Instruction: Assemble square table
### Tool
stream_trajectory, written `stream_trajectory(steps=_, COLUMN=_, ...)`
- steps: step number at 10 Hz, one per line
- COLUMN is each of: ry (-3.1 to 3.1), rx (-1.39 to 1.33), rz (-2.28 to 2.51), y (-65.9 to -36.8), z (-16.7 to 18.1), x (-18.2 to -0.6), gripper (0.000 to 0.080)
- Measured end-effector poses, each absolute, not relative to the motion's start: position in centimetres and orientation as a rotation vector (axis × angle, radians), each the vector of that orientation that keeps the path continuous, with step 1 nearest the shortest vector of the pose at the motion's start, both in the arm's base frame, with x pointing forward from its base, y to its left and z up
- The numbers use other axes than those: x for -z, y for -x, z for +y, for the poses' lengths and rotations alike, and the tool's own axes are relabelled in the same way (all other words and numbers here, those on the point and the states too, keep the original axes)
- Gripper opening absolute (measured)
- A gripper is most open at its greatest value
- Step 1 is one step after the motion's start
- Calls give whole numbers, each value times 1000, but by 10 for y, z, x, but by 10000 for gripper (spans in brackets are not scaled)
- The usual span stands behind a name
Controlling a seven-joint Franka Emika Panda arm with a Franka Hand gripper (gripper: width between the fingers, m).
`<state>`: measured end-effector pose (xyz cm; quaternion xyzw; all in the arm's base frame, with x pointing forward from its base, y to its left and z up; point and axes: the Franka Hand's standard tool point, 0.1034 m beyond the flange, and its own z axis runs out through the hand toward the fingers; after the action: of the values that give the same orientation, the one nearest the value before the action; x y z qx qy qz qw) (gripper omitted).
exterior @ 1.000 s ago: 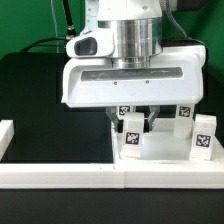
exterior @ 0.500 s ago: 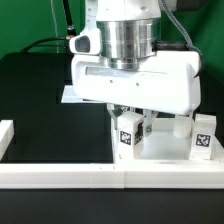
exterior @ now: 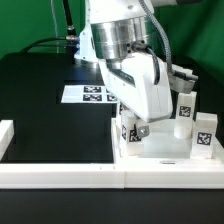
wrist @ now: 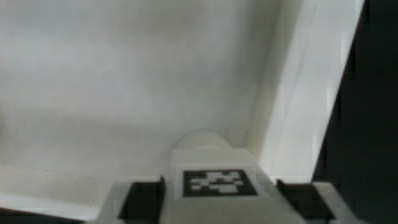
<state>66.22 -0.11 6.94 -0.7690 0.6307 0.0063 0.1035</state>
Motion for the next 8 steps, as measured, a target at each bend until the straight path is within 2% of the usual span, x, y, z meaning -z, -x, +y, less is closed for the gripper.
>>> stream_trajectory(steps=1, ry=2288, rx=-15, rz=1836, y=-662, z=-1, x=-69, gripper=357)
stream_trajectory(steps=2, ry=2331, rx=-8, rz=1783, y=-662, z=-1, x=-69, gripper=537)
stream_trajectory(steps=3, ry=2491, rx=11, rz=1581, y=-662, z=-1, x=-70, gripper=537)
stream_trajectory(steps=4, ry=2617, rx=16, rz=1387, y=-663, z=-1, x=-73, gripper=626)
stream_trajectory(steps=5, ry=2743, rx=17, rz=1160, y=-663, z=1, x=-75, gripper=642)
stream_trajectory(steps=8, ry=2846, rx=46, rz=902, y=-663, z=0, x=-74, gripper=648)
